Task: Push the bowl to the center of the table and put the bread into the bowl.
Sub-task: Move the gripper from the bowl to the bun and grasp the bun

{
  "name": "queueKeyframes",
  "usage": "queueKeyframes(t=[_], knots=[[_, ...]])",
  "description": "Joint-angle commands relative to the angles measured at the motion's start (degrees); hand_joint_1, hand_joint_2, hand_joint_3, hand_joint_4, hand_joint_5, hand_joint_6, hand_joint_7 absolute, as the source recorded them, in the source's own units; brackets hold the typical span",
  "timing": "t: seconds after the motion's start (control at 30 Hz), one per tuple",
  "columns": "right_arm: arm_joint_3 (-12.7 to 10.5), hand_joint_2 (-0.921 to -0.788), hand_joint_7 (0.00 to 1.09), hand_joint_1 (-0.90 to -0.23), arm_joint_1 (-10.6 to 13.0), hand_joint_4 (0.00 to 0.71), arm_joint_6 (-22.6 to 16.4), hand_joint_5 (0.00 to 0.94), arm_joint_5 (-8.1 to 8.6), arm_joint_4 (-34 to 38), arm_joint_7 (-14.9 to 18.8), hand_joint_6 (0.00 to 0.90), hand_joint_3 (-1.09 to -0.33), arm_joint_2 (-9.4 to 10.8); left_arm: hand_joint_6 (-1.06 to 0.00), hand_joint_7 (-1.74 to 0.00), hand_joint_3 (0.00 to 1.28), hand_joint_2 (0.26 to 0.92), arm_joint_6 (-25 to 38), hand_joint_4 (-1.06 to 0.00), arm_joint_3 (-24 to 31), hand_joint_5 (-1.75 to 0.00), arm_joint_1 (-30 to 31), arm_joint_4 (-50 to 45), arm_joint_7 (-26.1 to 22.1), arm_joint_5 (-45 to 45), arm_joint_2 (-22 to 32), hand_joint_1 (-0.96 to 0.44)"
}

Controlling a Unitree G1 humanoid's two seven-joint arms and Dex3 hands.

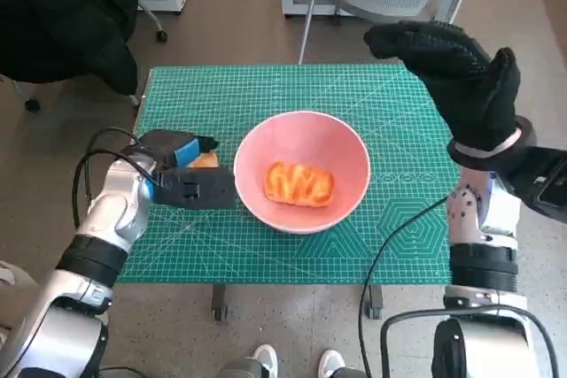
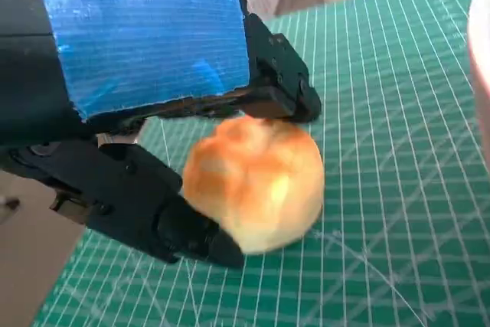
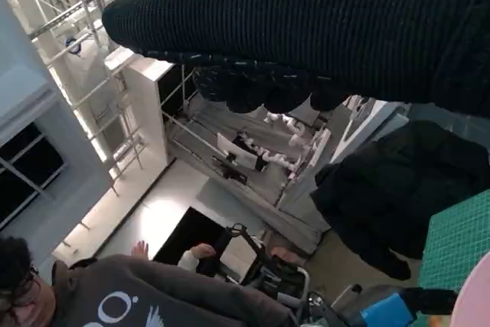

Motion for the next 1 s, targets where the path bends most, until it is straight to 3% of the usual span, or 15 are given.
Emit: queueKeyframes(t=[0.03, 0.17, 0.37, 0.63, 1.0], knots=[[0.2, -0.921, 0.00, -0.723, 1.6, 0.334, 0.8, 0.000, -0.35, -0.2, -0.2, 0.418, -0.875, -0.1, -0.58, -1.08, 0.12, 0.911, 0.4, -0.66, -1.0, -1.22, -0.3, 2.1, 2.4, 1.3, -0.4, 0.00], [0.2, -0.921, 0.00, -0.723, 1.6, 0.334, 0.8, 0.000, -0.34, -0.2, -0.3, 0.419, -0.874, -0.1, -0.62, -1.05, 0.19, 0.880, 1.2, -0.62, -1.1, -1.36, -0.4, 2.4, 2.7, 1.8, -0.5, 0.00], [0.2, -0.921, 0.00, -0.723, 1.4, 0.334, 0.4, 0.000, -0.43, 0.3, -0.1, 0.419, -0.873, 0.0, -0.60, -1.11, 0.26, 0.843, 2.2, -0.63, -0.8, -1.35, -0.8, 2.4, 1.5, 1.1, -0.8, 0.00], [0.2, -0.921, 0.00, -0.722, 1.2, 0.341, 0.3, 0.003, -0.41, 0.7, 0.0, 0.419, -0.872, 0.1, -0.57, -1.14, 0.18, 0.891, 2.4, -0.64, -0.8, -1.33, -0.8, 2.4, 1.4, 0.9, -0.8, 0.00], [0.4, -0.921, 0.00, -0.722, 1.3, 0.343, 0.6, 0.003, -0.32, 0.5, 0.2, 0.420, -0.869, 0.1, -0.58, -1.12, 0.16, 0.901, 3.1, -0.62, -0.8, -1.35, -0.8, 2.0, 1.2, 1.0, -0.7, 0.00]])
